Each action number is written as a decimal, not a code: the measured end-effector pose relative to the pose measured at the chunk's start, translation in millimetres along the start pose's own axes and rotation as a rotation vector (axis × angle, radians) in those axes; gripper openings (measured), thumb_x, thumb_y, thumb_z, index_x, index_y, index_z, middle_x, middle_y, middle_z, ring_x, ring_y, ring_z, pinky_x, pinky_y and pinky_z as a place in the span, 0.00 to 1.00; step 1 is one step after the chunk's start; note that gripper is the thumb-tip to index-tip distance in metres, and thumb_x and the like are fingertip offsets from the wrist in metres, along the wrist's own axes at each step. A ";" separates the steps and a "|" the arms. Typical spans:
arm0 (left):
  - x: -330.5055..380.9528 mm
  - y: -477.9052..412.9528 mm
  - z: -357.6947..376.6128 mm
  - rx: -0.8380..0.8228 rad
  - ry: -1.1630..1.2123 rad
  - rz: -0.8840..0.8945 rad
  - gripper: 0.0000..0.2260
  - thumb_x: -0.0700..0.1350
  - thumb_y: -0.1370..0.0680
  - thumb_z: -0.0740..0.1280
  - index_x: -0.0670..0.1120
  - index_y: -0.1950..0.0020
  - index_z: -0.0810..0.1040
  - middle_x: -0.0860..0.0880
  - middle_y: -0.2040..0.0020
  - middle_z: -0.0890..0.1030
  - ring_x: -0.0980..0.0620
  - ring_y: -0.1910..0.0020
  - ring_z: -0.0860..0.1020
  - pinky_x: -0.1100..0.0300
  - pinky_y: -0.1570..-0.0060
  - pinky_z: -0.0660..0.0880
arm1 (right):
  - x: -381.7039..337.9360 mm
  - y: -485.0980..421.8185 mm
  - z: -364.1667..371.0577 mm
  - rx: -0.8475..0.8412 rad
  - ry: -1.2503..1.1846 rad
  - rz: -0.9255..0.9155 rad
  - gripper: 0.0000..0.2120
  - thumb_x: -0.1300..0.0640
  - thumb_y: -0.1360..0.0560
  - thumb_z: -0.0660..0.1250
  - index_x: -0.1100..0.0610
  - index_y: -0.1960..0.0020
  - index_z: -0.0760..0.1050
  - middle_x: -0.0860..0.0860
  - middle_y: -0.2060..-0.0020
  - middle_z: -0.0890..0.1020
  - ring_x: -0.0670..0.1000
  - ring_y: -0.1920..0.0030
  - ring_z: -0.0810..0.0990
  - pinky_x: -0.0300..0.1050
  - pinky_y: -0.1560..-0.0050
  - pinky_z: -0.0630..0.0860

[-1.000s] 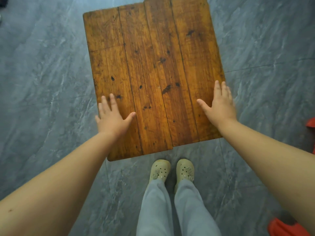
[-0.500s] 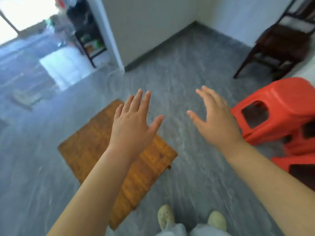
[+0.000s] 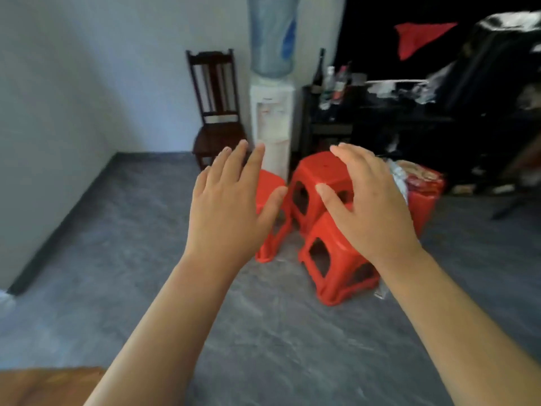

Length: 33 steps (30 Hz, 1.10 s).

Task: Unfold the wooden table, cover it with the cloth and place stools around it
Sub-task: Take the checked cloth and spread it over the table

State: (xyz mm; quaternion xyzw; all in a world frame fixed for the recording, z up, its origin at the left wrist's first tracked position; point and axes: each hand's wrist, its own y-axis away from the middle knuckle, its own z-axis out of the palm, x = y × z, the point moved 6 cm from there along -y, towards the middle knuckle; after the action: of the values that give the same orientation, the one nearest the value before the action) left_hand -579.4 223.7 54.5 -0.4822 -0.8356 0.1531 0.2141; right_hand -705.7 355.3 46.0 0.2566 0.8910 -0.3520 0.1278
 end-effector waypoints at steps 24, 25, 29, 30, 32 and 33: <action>363.7 -169.4 295.4 -0.291 0.069 0.358 0.30 0.60 0.23 0.55 0.48 0.24 0.57 0.46 0.24 0.61 0.45 0.26 0.58 0.47 0.29 0.58 | 460.7 11.1 -149.9 -0.047 0.226 0.498 0.30 0.39 0.26 0.58 0.54 0.29 0.64 0.51 0.30 0.69 0.52 0.30 0.66 0.50 0.34 0.67; 363.7 -182.0 314.9 -0.305 0.067 0.357 0.30 0.60 0.23 0.55 0.48 0.23 0.57 0.46 0.24 0.61 0.45 0.26 0.58 0.47 0.29 0.58 | 477.2 2.0 -140.5 -0.075 0.228 0.509 0.31 0.39 0.26 0.58 0.54 0.28 0.64 0.51 0.30 0.69 0.52 0.30 0.66 0.50 0.34 0.67; 362.9 -241.6 394.0 -0.362 0.083 0.347 0.30 0.60 0.22 0.54 0.48 0.23 0.55 0.47 0.24 0.59 0.46 0.25 0.57 0.47 0.29 0.56 | 545.4 -43.1 -98.6 -0.182 0.246 0.541 0.31 0.41 0.25 0.60 0.54 0.27 0.63 0.50 0.29 0.69 0.51 0.30 0.65 0.49 0.32 0.65; 363.8 -258.0 413.4 -0.377 0.092 0.348 0.30 0.60 0.22 0.55 0.48 0.23 0.55 0.47 0.24 0.59 0.47 0.25 0.57 0.48 0.28 0.56 | 562.1 -54.8 -89.1 -0.203 0.242 0.561 0.30 0.41 0.25 0.61 0.54 0.27 0.63 0.51 0.29 0.69 0.51 0.29 0.65 0.49 0.32 0.65; 367.2 -288.9 449.6 -0.410 0.089 0.365 0.30 0.59 0.22 0.55 0.48 0.23 0.54 0.47 0.23 0.58 0.47 0.25 0.56 0.48 0.28 0.55 | 595.0 -76.6 -72.2 -0.236 0.229 0.605 0.30 0.43 0.25 0.63 0.55 0.27 0.63 0.51 0.30 0.69 0.51 0.29 0.66 0.50 0.31 0.65; 369.6 -303.2 466.2 -0.428 0.081 0.382 0.30 0.59 0.22 0.56 0.48 0.23 0.53 0.47 0.23 0.58 0.47 0.25 0.56 0.49 0.28 0.55 | 610.7 -86.4 -64.8 -0.251 0.221 0.625 0.29 0.44 0.25 0.64 0.55 0.27 0.63 0.51 0.30 0.69 0.51 0.29 0.66 0.50 0.31 0.65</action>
State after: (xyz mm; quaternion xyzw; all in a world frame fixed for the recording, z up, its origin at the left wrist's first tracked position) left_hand -1203.3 374.7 -129.3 -0.6706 -0.7338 -0.0087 0.1079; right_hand -1266.4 571.0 -108.3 0.5356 0.8142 -0.1539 0.1628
